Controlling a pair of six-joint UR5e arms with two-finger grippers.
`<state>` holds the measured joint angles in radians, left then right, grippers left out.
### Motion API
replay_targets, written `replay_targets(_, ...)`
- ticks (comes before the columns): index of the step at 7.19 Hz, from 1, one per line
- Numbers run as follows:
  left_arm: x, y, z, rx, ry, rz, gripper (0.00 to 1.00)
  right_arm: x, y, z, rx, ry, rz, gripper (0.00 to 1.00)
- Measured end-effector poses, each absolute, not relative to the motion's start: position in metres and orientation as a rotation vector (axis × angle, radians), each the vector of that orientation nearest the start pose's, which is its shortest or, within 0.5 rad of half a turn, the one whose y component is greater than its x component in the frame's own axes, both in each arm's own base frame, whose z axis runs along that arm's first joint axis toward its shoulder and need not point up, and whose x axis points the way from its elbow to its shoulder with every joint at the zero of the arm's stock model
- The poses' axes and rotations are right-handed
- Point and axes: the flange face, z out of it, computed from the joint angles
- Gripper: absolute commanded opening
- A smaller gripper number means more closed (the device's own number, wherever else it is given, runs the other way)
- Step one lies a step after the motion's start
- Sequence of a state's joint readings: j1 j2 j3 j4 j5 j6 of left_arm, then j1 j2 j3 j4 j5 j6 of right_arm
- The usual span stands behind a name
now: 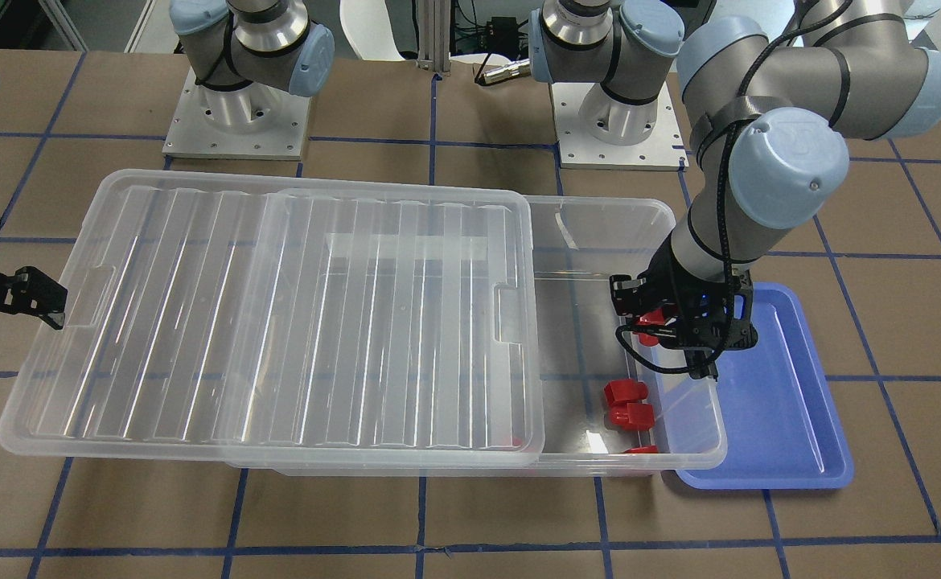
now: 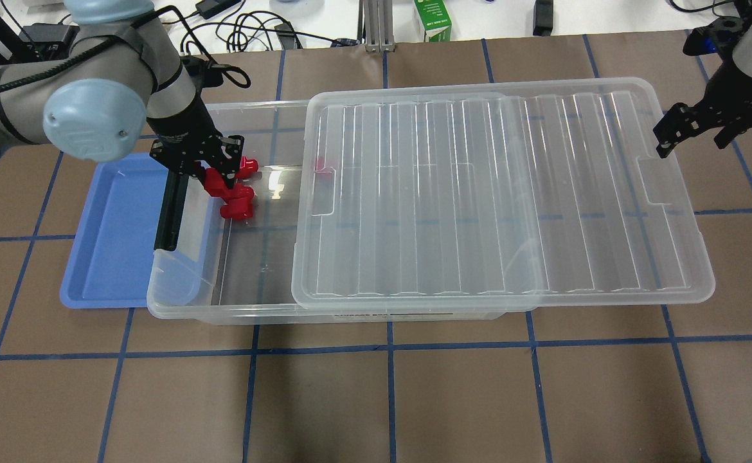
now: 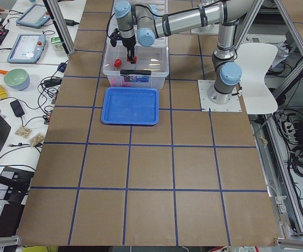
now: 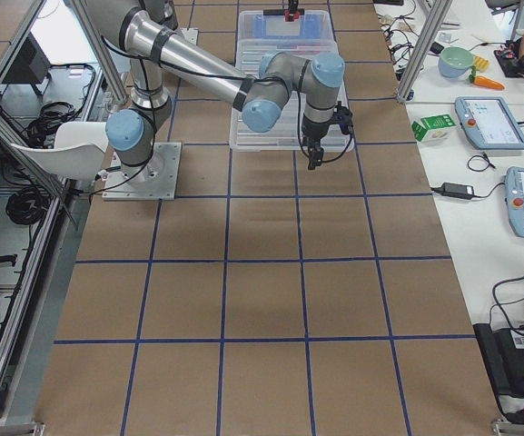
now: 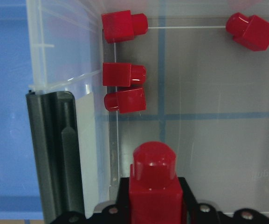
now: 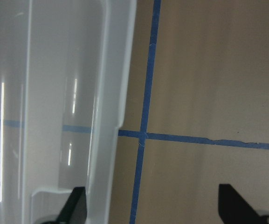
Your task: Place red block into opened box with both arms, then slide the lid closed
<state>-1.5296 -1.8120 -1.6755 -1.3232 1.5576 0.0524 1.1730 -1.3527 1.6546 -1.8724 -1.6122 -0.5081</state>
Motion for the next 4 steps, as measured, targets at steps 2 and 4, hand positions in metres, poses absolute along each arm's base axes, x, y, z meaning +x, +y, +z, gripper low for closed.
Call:
replay_targets(2, -0.112, -0.563, 0.297, 0.014, 3.166, 0.147, 0.0, -0.106, -0.57, 0.363, -0.166, 3.177, 0.026, 1.0)
replay_targets(4, -0.113, -0.568, 0.271, 0.011, 3.169, 0.139, 0.0, -0.11, -0.568, 0.365, -0.168, 3.177, 0.02, 1.0)
